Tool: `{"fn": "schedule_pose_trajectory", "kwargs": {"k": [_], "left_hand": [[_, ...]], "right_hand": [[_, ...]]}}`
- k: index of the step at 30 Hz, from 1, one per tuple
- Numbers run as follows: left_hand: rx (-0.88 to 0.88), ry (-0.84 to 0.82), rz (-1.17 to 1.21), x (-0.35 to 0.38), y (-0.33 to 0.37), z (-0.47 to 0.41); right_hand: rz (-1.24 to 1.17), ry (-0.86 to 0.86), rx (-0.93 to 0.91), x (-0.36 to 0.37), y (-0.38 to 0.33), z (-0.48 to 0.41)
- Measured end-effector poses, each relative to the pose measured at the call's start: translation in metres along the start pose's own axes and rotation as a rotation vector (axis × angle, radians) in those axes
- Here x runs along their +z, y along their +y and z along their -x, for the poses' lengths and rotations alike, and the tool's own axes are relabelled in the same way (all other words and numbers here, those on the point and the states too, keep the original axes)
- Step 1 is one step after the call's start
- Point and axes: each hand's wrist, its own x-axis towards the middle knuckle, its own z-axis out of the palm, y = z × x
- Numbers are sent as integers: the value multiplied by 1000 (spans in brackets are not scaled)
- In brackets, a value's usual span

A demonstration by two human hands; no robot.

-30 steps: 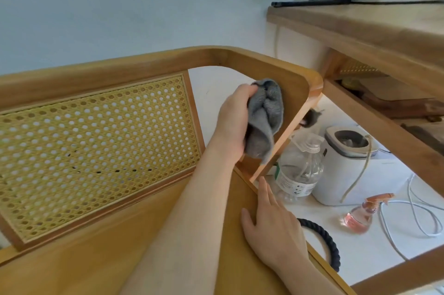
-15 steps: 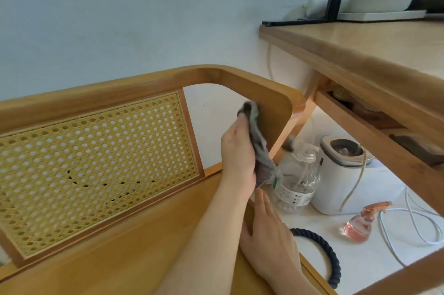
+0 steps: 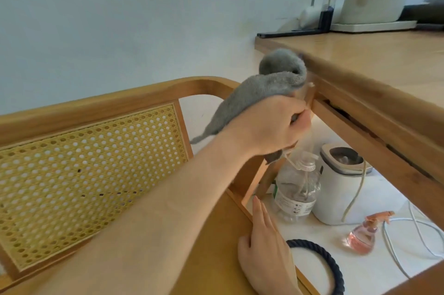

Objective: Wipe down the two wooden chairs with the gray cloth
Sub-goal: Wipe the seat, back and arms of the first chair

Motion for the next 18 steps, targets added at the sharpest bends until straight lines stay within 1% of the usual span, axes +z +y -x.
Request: {"fn": "schedule_pose_trajectory", "kwargs": {"k": [1, 2, 3, 4, 5, 6, 8, 9, 10, 11, 12, 13, 14, 16, 17, 18], "left_hand": [[-48, -78, 81, -2, -8, -7], [-97, -123, 191, -1, -19, -13], [-185, -137, 277, -4, -28, -16], [-293, -127, 328, -6, -36, -17], [-388, -123, 365, -4, -45, -17], [-443, -113, 391, -2, -55, -16], [-542, -168, 354, -2, -75, -19], [-577, -223, 311, -3, -83, -23], [-611, -280, 254, -3, -93, -26], [-635, -325, 203, -5, -99, -28], [-665, -364, 161, -7, -106, -30], [-691, -406, 134, -11, -112, -30], [-694, -433, 108, -16, -118, -31], [-706, -475, 12, -23, -131, -31], [-702, -497, -76, -26, -136, -31], [-677, -521, -194, -28, -141, -30]], "right_hand": [[47, -9, 82, -6, 1, 3], [73, -20, 106, -13, 11, 6], [33, 39, 14, -7, 10, 2], [-45, 50, 20, -6, -1, 4], [-173, 143, 58, -4, -4, 7], [-246, 269, 53, -11, -5, 8], [-242, 587, -70, -36, -9, 7], [-201, 709, -211, -53, -25, 7], [-120, 794, -336, -69, -49, 6], [4, 860, -416, -88, -72, 0], [159, 878, -438, -106, -93, -9], [314, 824, -408, -122, -110, -20], [461, 705, -339, -135, -123, -34], [633, 406, -182, -153, -142, -59], [716, 307, -132, -160, -145, -71], [760, 263, -112, -166, -146, -83]]}}
